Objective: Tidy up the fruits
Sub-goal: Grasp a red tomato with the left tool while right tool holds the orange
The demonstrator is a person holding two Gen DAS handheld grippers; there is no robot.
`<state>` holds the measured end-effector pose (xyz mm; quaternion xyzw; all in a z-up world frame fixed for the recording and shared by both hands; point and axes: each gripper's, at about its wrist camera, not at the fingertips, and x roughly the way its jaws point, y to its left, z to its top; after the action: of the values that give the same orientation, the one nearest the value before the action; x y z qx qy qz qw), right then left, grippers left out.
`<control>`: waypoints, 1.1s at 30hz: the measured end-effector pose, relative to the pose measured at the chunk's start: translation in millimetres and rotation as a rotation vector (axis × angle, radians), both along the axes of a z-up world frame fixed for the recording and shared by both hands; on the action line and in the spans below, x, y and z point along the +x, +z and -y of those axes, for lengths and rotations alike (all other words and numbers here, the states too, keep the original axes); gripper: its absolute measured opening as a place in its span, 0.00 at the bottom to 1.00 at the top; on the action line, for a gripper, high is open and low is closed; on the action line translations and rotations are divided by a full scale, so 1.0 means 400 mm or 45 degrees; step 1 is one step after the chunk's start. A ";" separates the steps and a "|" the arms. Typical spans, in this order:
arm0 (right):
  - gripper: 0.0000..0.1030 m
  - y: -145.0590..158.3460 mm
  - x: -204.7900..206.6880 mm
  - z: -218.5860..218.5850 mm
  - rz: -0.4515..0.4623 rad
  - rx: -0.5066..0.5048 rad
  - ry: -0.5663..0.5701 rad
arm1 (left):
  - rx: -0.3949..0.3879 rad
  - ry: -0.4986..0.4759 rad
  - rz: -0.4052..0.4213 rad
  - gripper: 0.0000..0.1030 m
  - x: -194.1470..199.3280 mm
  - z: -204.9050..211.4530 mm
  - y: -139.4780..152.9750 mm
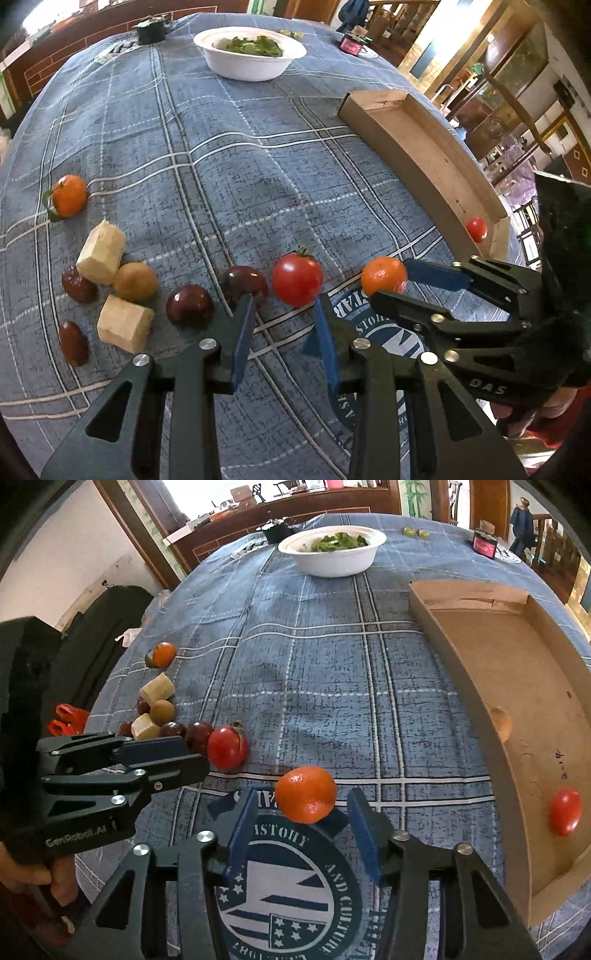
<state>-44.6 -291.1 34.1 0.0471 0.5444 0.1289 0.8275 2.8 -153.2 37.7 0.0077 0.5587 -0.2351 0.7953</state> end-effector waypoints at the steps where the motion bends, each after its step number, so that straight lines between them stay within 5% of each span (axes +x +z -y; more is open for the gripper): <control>1: 0.42 -0.004 0.002 -0.001 -0.003 -0.003 -0.002 | 0.006 -0.011 0.010 0.29 0.002 0.005 0.003; 2: 0.36 -0.010 0.006 0.000 -0.008 -0.008 -0.004 | 0.013 -0.019 0.018 0.29 0.003 0.009 0.005; 14: 0.36 0.009 -0.017 0.053 0.010 -0.017 -0.064 | -0.007 -0.082 0.042 0.29 0.022 0.051 0.025; 33: 0.36 0.016 -0.018 0.060 0.024 -0.021 -0.069 | 0.140 -0.093 0.097 0.29 0.055 0.072 -0.014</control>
<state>-51.9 -314.9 40.6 0.0539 0.5361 0.1025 0.8361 24.8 -182.0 32.3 0.0809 0.5396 -0.2325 0.8051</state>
